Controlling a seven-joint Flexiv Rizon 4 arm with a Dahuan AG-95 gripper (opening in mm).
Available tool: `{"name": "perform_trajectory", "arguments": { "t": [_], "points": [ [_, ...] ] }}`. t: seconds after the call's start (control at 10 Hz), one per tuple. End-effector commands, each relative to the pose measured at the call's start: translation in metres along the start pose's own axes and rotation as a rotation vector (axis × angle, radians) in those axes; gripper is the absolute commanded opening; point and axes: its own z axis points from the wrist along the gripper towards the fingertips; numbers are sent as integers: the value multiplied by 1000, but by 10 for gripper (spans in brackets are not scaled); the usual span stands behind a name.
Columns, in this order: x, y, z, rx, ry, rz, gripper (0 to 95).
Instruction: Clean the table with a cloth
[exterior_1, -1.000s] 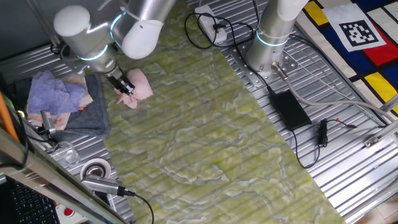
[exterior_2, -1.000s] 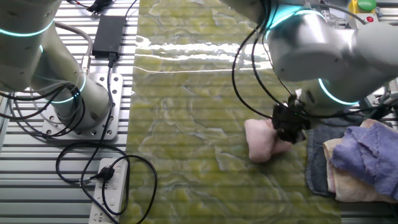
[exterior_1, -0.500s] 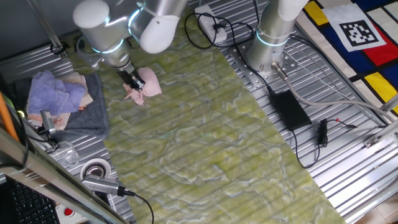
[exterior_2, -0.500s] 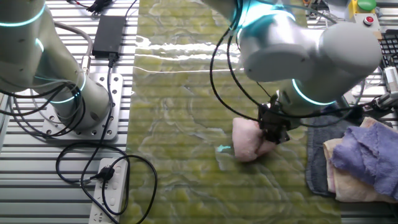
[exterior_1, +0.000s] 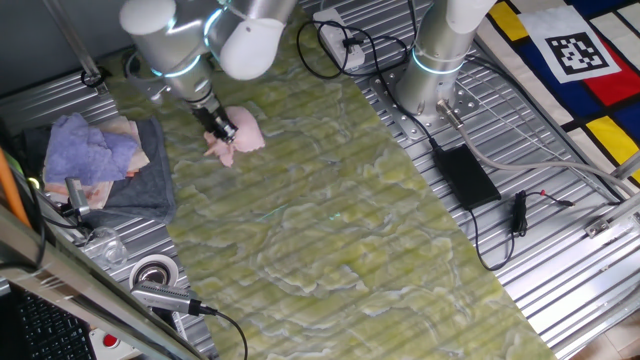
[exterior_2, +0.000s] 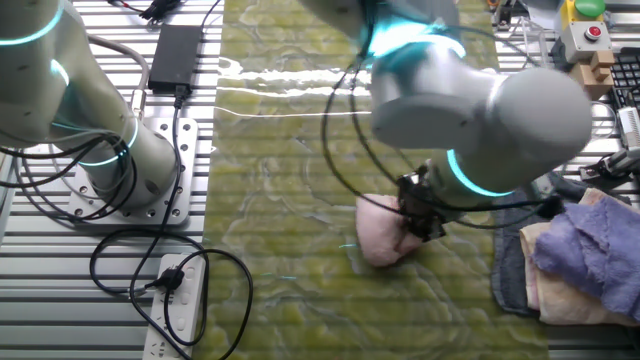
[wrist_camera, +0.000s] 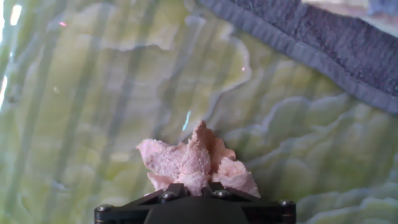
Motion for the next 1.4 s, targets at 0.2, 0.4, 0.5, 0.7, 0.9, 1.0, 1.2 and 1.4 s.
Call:
{"name": "perform_trajectory", "arguments": {
  "t": [0.2, 0.4, 0.5, 0.7, 0.9, 1.0, 1.2, 1.4],
  "points": [
    [9, 1, 6, 4, 4, -5, 0],
    [30, 6, 11, 11, -1, -15, 0],
    [31, 6, 9, 23, 5, -32, 0],
    [38, 6, 10, 37, 12, -53, 0],
    [46, 0, 10, 52, 15, -93, 0],
    [49, -4, 8, 48, 12, -103, 0],
    [48, -13, 6, 60, 14, -137, 0],
    [42, -34, 12, 71, -7, -185, 0]
  ]
}}
